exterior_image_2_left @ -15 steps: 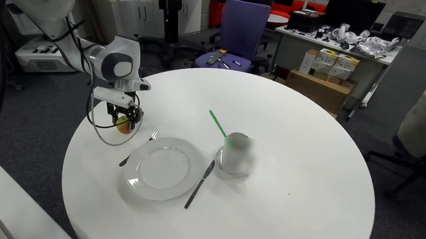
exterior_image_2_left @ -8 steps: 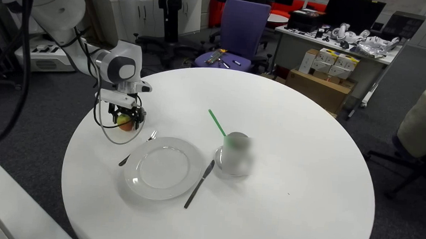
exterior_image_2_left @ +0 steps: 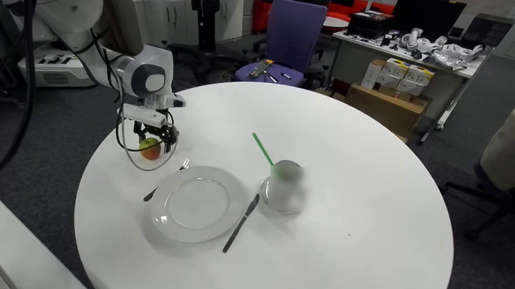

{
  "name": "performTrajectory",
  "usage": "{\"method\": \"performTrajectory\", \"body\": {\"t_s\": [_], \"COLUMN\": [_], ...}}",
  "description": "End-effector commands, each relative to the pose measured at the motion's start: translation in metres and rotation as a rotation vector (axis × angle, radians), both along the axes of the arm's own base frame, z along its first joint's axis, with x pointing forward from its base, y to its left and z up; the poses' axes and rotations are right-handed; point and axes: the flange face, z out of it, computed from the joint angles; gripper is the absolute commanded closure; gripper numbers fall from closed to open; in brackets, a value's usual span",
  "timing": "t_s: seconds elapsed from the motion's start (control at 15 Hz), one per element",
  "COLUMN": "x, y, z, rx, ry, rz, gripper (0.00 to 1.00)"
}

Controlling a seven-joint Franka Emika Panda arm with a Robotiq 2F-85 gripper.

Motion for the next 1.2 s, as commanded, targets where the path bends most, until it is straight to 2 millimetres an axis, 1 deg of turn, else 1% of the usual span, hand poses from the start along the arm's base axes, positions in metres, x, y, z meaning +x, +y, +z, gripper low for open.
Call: {"method": "performTrajectory", "body": {"t_s": [0.0, 0.07, 0.27, 0.47, 0.6, 0.67, 0.87, 0.93, 1.0, 1.13], "x": [-0.024, -0.030, -0.058, -0.086, -0.100, -0.104, -0.113, -0.099, -0.102, -0.105], "y": [-0.002, -0.002, -0.009, -0.029, -0.048, -0.060, -0.093, -0.076, -0.086, -0.094], "z": [0.042, 0.050, 0.076, 0.096, 0.103, 0.105, 0.099, 0.094, 0.092, 0.090], "rx": [-0.013, -0.014, -0.027, -0.055, -0.068, -0.067, -0.042, -0.053, -0.052, -0.052], "ry": [-0.025, -0.038, -0.062, -0.082, -0.092, -0.097, -0.081, -0.066, -0.061, -0.057], "rz": [0.028, 0.037, 0.051, 0.038, 0.008, -0.029, -0.169, -0.095, -0.122, -0.141], "gripper": [0.00, 0.00, 0.00, 0.00, 0.00, 0.00, 0.00, 0.00, 0.00, 0.00]}}
